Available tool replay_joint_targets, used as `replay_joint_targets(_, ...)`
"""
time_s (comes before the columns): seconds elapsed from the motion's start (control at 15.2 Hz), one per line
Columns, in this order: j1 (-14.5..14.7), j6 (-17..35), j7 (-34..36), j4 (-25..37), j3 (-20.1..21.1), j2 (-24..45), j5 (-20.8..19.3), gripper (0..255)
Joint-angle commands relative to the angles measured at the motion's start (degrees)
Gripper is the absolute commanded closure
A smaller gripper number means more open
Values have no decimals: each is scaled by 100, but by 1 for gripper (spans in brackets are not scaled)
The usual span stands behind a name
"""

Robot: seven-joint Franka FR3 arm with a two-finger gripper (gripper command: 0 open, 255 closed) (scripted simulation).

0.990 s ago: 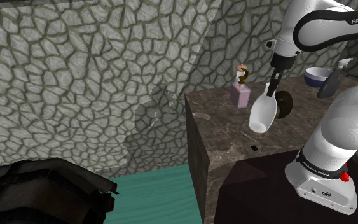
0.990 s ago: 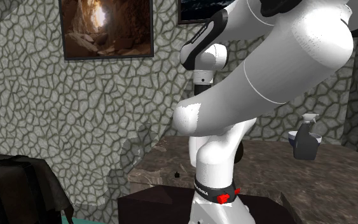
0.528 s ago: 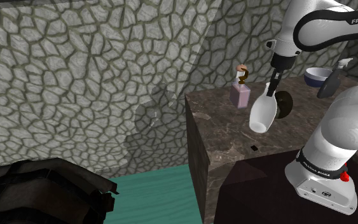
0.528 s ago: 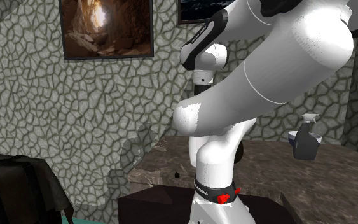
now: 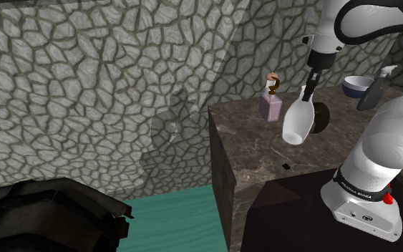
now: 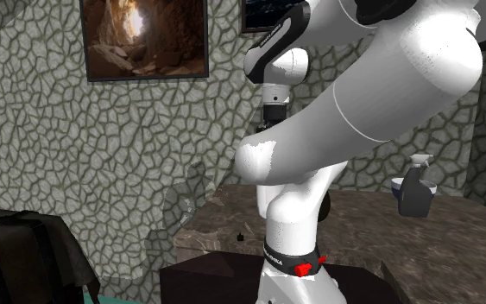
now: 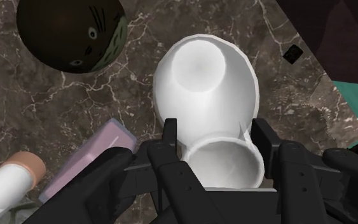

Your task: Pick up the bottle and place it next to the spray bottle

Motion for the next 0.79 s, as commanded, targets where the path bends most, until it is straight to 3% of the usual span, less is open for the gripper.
replay_joint_targets(0.0, 15, -157, -14, 150, 31, -10, 34, 255)
replay_joint_targets(0.73, 127, -929, -31, 1030, 229, 93, 240, 255)
